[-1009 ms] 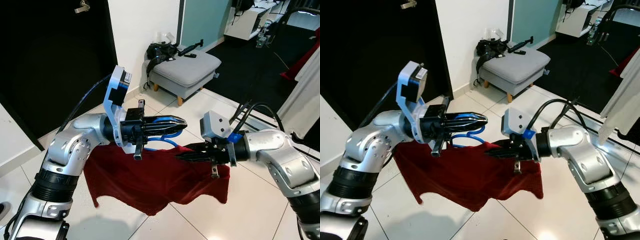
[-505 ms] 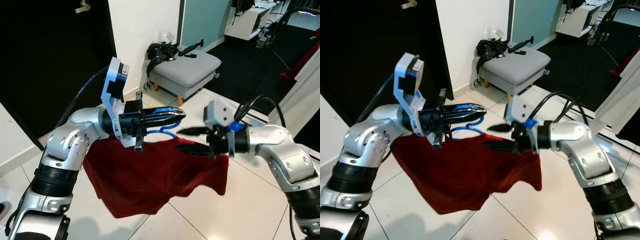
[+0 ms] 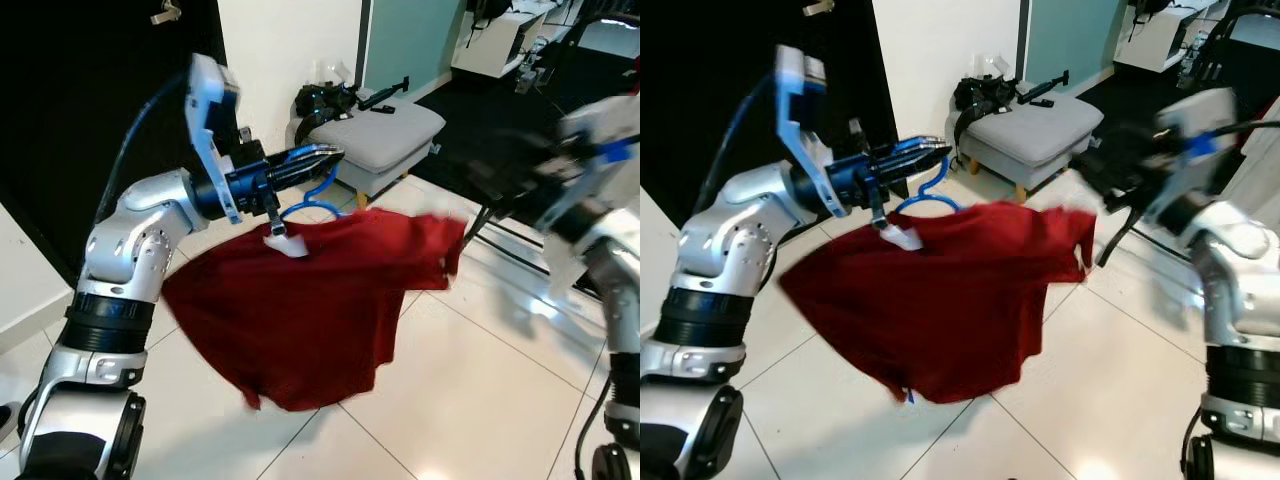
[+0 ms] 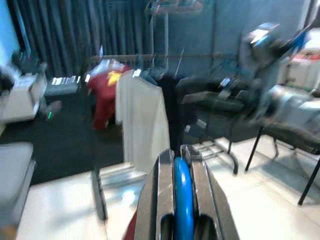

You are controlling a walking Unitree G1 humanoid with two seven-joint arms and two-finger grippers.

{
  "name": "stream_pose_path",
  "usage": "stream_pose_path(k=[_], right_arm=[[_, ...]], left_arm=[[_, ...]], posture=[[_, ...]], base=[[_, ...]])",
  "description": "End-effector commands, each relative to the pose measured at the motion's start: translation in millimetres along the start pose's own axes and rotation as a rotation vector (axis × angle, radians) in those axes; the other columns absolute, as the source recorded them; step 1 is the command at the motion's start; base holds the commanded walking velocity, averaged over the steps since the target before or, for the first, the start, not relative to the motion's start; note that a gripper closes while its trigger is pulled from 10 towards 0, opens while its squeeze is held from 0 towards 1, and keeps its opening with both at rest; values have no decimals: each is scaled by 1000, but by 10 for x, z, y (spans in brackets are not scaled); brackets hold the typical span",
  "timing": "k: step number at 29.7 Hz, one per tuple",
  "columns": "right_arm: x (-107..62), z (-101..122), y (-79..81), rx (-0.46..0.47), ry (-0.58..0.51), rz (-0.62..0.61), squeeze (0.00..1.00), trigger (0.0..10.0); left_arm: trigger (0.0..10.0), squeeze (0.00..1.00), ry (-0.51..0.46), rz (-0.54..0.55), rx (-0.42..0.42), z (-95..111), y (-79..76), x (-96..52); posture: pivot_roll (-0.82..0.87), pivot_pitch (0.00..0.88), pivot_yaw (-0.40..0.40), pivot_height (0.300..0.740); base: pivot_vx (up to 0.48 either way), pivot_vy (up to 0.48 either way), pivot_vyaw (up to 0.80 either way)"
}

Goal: Hang hanger

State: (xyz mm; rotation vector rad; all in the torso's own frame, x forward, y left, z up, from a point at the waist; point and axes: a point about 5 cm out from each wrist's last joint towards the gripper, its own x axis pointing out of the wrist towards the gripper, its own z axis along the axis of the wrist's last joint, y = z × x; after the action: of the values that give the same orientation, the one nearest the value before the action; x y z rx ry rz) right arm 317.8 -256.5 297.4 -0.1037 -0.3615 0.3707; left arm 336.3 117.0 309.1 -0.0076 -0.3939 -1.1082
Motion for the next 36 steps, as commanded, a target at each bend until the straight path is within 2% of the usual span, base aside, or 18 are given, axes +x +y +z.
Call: stream_pose_path(k=[1,4,5,6,10,12,14,15,16,20,22,25,28,29,31,32,34,36], right_arm=[[-45,-92,29,51,-1,-31,0,10000],[-78,-272,115,115,17,-84,0,10000],[-78,-272,115,115,17,-84,0,10000],[-69,-354,191,140,39,-78,0,10000],[-75,-415,303,146,102,19,0,10000],[-201,-536,498,91,220,216,0,10000],[-248,-570,534,103,243,248,0,10000],[-259,-586,503,127,239,213,0,10000],[-259,-586,503,127,239,213,0,10000],[-249,-631,401,186,194,64,0,10000],[-247,-649,401,193,189,45,0,10000],[-241,-678,378,220,161,-13,0,10000],[-238,-672,360,234,147,-30,0,10000],[-237,-640,341,258,120,-32,0,10000],[-237,-618,331,274,103,-31,0,10000],[-234,-593,317,297,83,-29,0,10000],[-234,-593,317,297,83,-29,0,10000],[-209,-560,312,343,49,-32,0,10000]], left_arm=[[275,0,-31,20,14,75,0,32],[588,0,-47,24,15,96,-35,85],[588,0,-47,24,15,96,-35,85],[706,0,-39,8,32,95,-51,100],[784,0,-36,12,57,120,-37,108],[314,0,-74,48,78,238,17,121],[235,0,-94,69,91,303,46,128],[235,0,-127,106,104,396,95,134],[235,0,-127,106,104,396,95,134],[118,0,-227,238,119,657,251,133],[157,0,-248,249,114,711,270,130],[471,0,-287,177,90,818,207,123],[667,0,-290,143,89,828,179,125],[2275,0,-290,88,95,830,122,123],[2275,0,-289,53,99,829,86,121],[2706,0,-294,28,97,828,51,123],[2706,0,-294,28,97,828,51,123],[3412,0,-313,9,89,836,-6,153]], posture=[[-35,124,43,740],[-38,128,42,740],[-38,128,42,740],[-38,128,39,740],[-36,128,38,740],[-36,126,34,740],[-36,126,34,740],[-39,125,34,740],[-39,125,34,740],[-40,124,39,740],[-40,124,39,740],[-38,120,41,740],[-39,120,41,740],[-41,119,39,740],[-42,117,38,740],[-44,117,36,740],[-44,117,36,740],[-44,115,34,740]], base=[[0,0,0],[0,0,0],[0,0,0],[0,0,0],[0,0,0],[0,0,0],[0,0,0],[0,0,0],[0,0,0],[0,0,0],[0,0,0],[0,0,0],[0,0,0],[0,0,0],[0,0,0],[0,0,0],[0,0,0],[0,0,0]])
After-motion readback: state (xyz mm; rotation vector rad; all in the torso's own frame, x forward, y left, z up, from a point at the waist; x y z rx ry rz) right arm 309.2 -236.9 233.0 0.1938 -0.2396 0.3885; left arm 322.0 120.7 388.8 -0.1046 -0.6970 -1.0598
